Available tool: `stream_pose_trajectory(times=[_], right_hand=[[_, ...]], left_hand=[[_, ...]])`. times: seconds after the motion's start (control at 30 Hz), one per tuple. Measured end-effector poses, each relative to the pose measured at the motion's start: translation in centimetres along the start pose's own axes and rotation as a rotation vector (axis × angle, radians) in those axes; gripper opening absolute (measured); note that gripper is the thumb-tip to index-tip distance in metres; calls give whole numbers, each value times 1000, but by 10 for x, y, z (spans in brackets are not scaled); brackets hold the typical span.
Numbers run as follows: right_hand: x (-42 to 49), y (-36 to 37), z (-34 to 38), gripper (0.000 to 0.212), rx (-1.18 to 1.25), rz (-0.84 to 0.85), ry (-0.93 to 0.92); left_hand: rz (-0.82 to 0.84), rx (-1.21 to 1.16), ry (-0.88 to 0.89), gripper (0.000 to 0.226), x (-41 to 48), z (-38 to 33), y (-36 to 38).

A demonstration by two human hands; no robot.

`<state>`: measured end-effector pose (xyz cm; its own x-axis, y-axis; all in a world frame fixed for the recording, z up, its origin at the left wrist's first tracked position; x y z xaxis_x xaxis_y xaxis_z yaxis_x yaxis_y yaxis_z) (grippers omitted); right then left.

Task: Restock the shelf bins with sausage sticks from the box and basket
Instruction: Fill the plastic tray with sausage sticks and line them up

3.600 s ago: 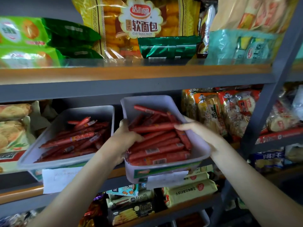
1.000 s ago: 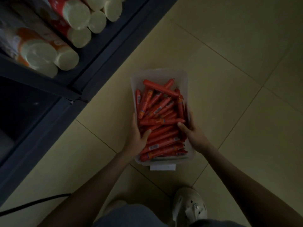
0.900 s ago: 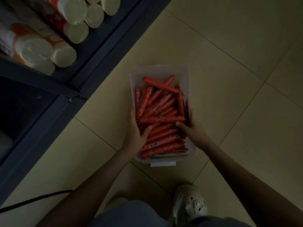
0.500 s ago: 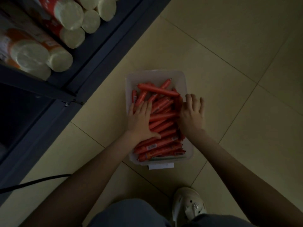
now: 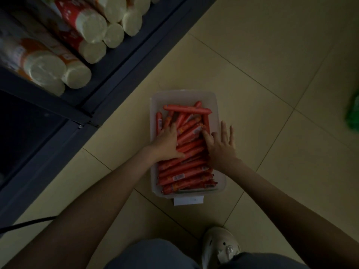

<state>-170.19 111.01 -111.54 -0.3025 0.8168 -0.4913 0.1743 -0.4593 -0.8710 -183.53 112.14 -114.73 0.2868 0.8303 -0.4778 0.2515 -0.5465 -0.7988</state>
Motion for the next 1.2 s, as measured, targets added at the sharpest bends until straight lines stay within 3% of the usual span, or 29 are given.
stream_pose_trajectory(times=[0.13,0.33,0.47,0.57,0.67,0.77,0.83,0.87,0.93,1.03,1.1,1.2], right_hand=[[-2,0,9,55,-91,-11,-80],[-17,-15,-9,53,-46,-86,-3],[-19,-17,-30,50,376,-67,179],[-23,-36,-59,34,757,-240,334],[-28,-61,-62,36,766,-479,109],[-27,-62,-49,34,659,-511,-109],[-25,-59,-42,32,612,-534,-133],[-25,-58,-38,35,623,-520,-123],[-26,-49,-28,42,671,-462,-109],[-23,-36,-7,34,680,-381,-193],[-16,-21,3,39,671,-269,-231],[-7,0,16,57,596,-84,-286]], left_hand=[[-2,23,49,114,-7,-10,-6],[-53,279,94,95,-11,-25,-12],[-156,445,156,85,-15,-33,-34],[-164,509,199,89,-15,-29,-34],[-177,495,319,86,-23,-33,-25],[-284,465,472,76,-36,-52,-31],[-175,359,490,77,-35,-54,-27],[-88,310,447,78,-34,-48,-23],[-67,308,358,80,-33,-37,-27],[-73,517,243,58,-34,-18,-37],[-39,687,249,39,-38,-17,-32],[14,724,282,36,-43,-22,-19]])
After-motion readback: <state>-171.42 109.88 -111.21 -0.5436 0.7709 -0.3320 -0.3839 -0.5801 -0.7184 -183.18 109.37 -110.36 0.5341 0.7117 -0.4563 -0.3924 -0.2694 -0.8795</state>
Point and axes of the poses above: each hand's wrist, its own x-axis towards the middle knuckle, its own y-axis out of the palm, z = x × y, the point moved 10 cm from there along x, towards the middle knuckle, and after that the axes turned 9 degrees about x, right-handed, at the moved point
